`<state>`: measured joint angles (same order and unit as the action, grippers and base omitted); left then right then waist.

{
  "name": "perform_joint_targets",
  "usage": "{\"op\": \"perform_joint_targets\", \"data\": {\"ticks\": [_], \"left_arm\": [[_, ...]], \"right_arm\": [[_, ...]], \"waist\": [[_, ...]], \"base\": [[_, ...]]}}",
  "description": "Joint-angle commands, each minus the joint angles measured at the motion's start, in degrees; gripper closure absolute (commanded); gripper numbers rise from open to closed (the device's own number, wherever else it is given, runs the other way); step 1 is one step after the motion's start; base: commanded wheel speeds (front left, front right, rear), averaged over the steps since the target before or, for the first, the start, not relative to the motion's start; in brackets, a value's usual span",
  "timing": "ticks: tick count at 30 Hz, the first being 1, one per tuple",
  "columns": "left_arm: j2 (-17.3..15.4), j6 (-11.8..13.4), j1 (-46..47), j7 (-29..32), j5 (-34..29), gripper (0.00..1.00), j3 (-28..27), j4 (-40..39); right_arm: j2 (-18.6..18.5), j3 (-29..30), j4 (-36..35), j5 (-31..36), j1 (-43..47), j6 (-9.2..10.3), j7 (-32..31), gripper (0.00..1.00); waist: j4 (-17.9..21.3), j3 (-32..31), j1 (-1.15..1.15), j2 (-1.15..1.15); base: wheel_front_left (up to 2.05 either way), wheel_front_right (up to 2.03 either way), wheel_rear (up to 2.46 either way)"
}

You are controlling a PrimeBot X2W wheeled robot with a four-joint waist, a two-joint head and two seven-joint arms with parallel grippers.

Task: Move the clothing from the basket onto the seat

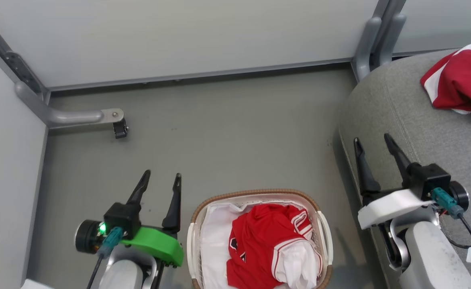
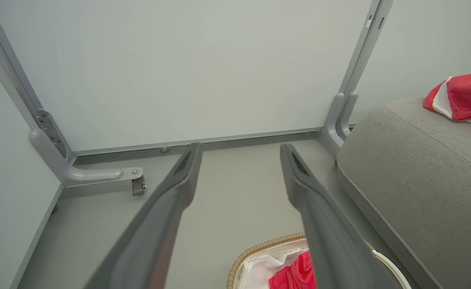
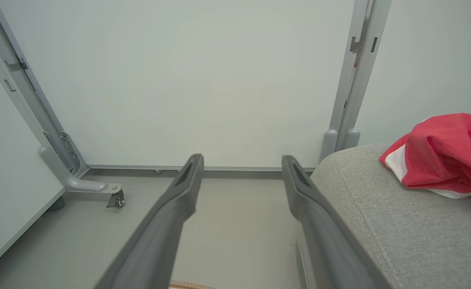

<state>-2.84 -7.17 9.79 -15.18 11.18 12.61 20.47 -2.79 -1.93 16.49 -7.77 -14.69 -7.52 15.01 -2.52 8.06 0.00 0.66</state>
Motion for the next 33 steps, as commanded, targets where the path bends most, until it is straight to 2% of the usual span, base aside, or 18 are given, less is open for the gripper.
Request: {"op": "perform_joint_targets", "data": {"ticks": [1,5,12,15,22,33], "left_arm": [[-0.1,-0.3,2.7,0.0,-0.4,0.0,1.4,1.6],[-0.1,-0.3,9.1,0.0,-0.5,0.0,8.2,8.0],[-0.2,-0.4,19.6,0.1,4.8,0.0,23.8,19.0],[-0.2,-0.4,23.2,0.6,7.2,0.0,28.2,23.7],[-0.2,-0.3,30.4,2.8,11.8,0.0,31.2,35.5],[-0.2,0.0,39.0,2.3,14.6,0.0,33.9,42.4]], "right_arm": [[-0.2,0.8,-0.8,0.6,-1.4,0.06,0.3,0.0],[-0.2,2.8,-2.6,2.1,-4.5,0.07,0.2,0.0],[-0.2,4.6,-6.0,3.7,-10.8,0.06,0.2,0.0],[-0.2,4.4,-7.5,3.4,-13.4,0.07,0.2,0.0],[-0.2,1.8,-11.0,1.6,-19.3,0.06,0.2,0.0],[-0.2,-0.6,-15.2,0.6,-24.8,0.07,0.2,0.0]], "waist": [[1.0,4.7,0.0,-0.66],[1.6,10.0,0.0,-0.66],[3.4,19.8,0.0,-0.66],[4.7,23.8,0.0,-0.66],[9.6,32.0,0.0,-0.66],[13.4,42.4,0.0,-0.66]], "base": [[0.0,0.0,0.0],[0.0,0.0,0.0],[0.0,0.0,0.0],[0.0,0.0,0.0],[0.0,0.0,0.0],[0.0,0.0,0.0]]}}
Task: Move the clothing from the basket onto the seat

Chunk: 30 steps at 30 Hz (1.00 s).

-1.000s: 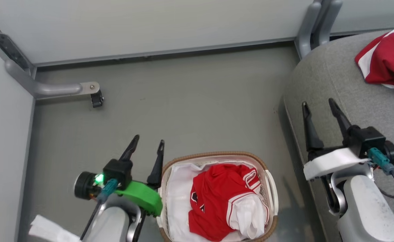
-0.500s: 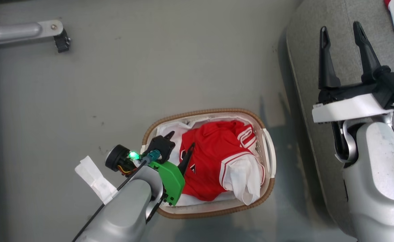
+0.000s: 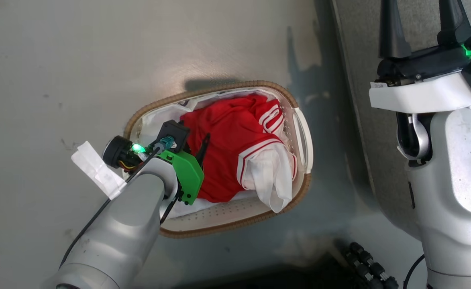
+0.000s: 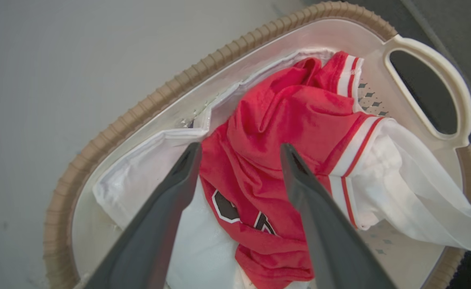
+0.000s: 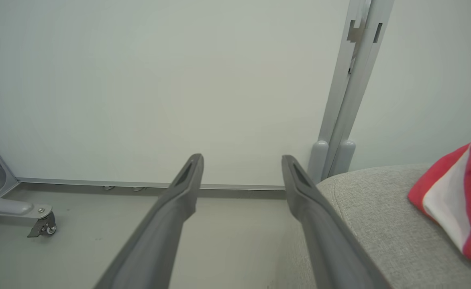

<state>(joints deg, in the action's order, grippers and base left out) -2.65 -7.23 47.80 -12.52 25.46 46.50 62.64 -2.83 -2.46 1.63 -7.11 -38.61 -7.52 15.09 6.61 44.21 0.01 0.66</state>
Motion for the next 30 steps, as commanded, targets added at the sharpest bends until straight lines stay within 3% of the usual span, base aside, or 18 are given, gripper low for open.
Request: {"op": "perform_joint_targets", "data": {"ticks": [1,18,19,20,24,30], "left_arm": [[-0.4,0.1,1.8,-0.4,0.5,0.0,0.3,0.6],[-0.4,0.5,7.6,-1.7,4.3,0.0,0.9,5.7],[-0.4,0.5,7.7,-1.7,4.5,0.04,0.9,5.8],[-0.4,0.5,7.8,-1.8,4.7,0.4,1.0,5.8],[-0.4,0.3,7.9,-2.1,5.5,1.0,1.5,5.8],[-0.4,0.1,5.6,-2.5,6.8,1.0,2.6,4.8]], "right_arm": [[-0.1,-0.2,-0.6,-0.3,-1.3,0.07,0.1,0.0],[-0.1,-2.9,-1.2,-2.1,-3.9,0.07,0.1,0.0],[-0.1,-3.0,-1.2,-2.2,-3.9,0.07,0.1,0.0],[-0.1,-3.1,-1.3,-2.3,-3.9,0.07,0.1,0.0],[-0.1,-3.2,-1.3,-2.2,-3.7,0.07,0.1,0.0],[-0.1,-2.7,-0.4,-1.2,-2.5,0.06,0.1,0.0]], "waist": [[4.4,7.0,-0.01,-0.66],[6.2,10.3,-0.01,-0.66],[6.3,10.3,-0.01,-0.66],[6.4,10.3,-0.01,-0.66],[6.6,10.3,-0.01,-0.66],[5.5,8.9,-0.01,-0.66]], "base": [[0.0,0.0,0.0],[0.0,0.0,0.0],[0.0,0.0,0.0],[0.0,0.0,0.0],[0.0,0.0,0.0],[0.0,0.0,0.0]]}}
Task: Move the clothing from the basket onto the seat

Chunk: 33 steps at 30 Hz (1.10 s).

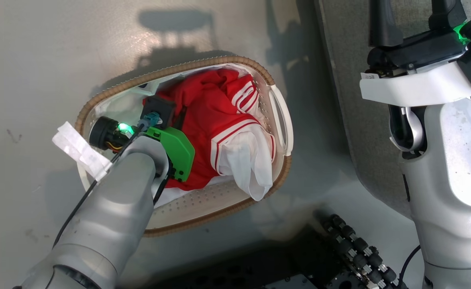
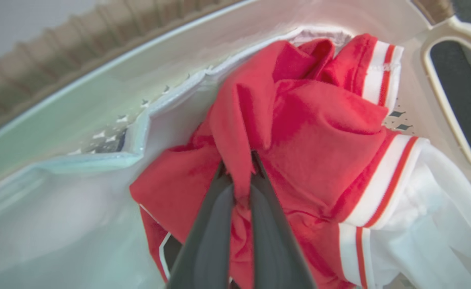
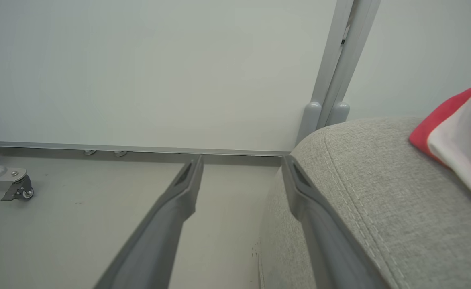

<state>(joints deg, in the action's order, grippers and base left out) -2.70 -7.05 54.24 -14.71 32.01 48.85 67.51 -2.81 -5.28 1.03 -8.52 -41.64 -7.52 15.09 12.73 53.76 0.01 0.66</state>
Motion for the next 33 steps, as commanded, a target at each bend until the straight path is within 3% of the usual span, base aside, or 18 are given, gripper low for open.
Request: {"op": "perform_joint_targets", "data": {"ticks": [1,9,19,27,33], "left_arm": [[-0.3,-0.2,-1.1,-0.4,0.3,1.0,0.4,-0.3],[-2.3,-0.3,-5.2,-0.5,-2.0,1.0,-0.5,-8.4],[-8.6,-0.1,-15.7,-0.5,-7.1,1.0,-7.0,-26.8],[-14.6,-0.4,-21.4,-0.5,-11.3,1.0,-8.0,-39.0],[-19.6,-0.4,-19.8,0.8,-12.0,1.0,-7.6,-45.8]], "right_arm": [[-0.2,0.3,0.4,0.4,0.8,0.07,0.1,0.0],[-0.2,1.5,3.3,2.3,3.0,0.06,0.1,0.0],[-0.2,2.0,7.6,4.4,9.2,0.07,0.1,0.0],[-0.2,3.0,10.8,4.9,16.6,0.07,0.1,0.0],[-0.2,2.1,13.0,4.3,21.2,0.07,0.1,0.0]], "waist": [[-0.9,-1.0,-0.01,-0.66],[-4.2,-6.5,-0.01,-0.66],[-8.2,-19.5,-0.01,-0.66],[-10.3,-31.9,-0.01,-0.66],[-9.9,-39.8,-0.01,-0.66]], "base": [[0.0,0.0,0.0],[0.0,0.0,0.0],[0.0,0.0,0.0],[0.0,0.0,0.0],[0.0,0.0,0.0]]}}
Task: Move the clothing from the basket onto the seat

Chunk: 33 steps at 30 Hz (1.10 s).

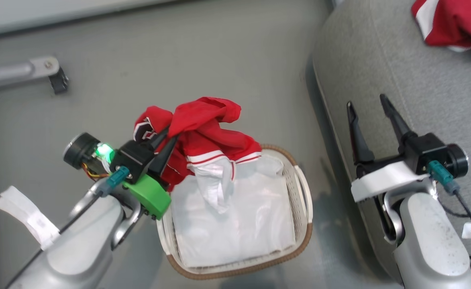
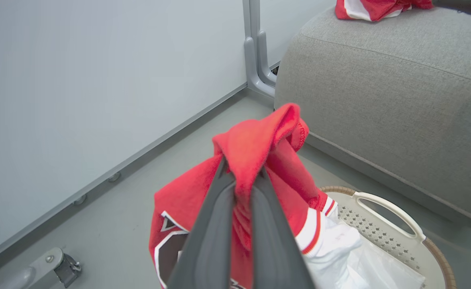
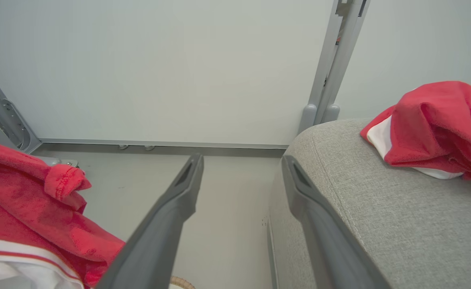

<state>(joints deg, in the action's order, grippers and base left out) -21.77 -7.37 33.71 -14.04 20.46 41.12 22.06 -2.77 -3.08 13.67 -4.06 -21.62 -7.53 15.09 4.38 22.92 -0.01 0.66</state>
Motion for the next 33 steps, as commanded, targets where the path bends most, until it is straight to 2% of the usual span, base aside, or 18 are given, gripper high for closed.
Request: {"op": "perform_joint_targets", "data": {"ticks": [1,6,12,21,33], "left_arm": [[-1.2,-0.1,1.3,0.8,-0.5,1.0,0.2,-1.4],[-5.6,-0.1,5.6,5.3,-0.8,1.0,0.5,-7.6],[-7.6,-0.1,11.8,8.8,0.4,1.0,-0.5,-12.8],[-4.1,1.1,17.2,10.2,2.6,1.0,-2.3,-12.2],[-1.0,0.9,18.4,9.3,3.2,1.0,0.2,-9.2]], "right_arm": [[-0.2,-0.2,0.5,-0.3,1.6,0.08,0.1,0.0],[-0.2,-1.1,1.4,-0.5,3.6,0.08,0.1,0.0],[-0.2,-2.5,2.0,-0.6,4.3,0.08,0.1,0.0],[-0.2,-8.2,2.4,-1.4,2.0,0.08,0.1,0.0],[-0.2,-19.9,2.1,-2.5,-0.9,0.08,0.1,0.0]], "waist": [[-1.5,-9.9,0.01,-0.66],[-0.8,-13.8,0.01,-0.66],[-0.7,-16.1,0.01,-0.66],[-0.1,-17.9,0.01,-0.66],[-0.3,-19.6,0.01,-0.66]], "base": [[0.0,0.0,0.0],[0.0,0.0,0.0],[0.0,0.0,0.0],[0.0,0.0,0.0],[0.0,0.0,0.0]]}}
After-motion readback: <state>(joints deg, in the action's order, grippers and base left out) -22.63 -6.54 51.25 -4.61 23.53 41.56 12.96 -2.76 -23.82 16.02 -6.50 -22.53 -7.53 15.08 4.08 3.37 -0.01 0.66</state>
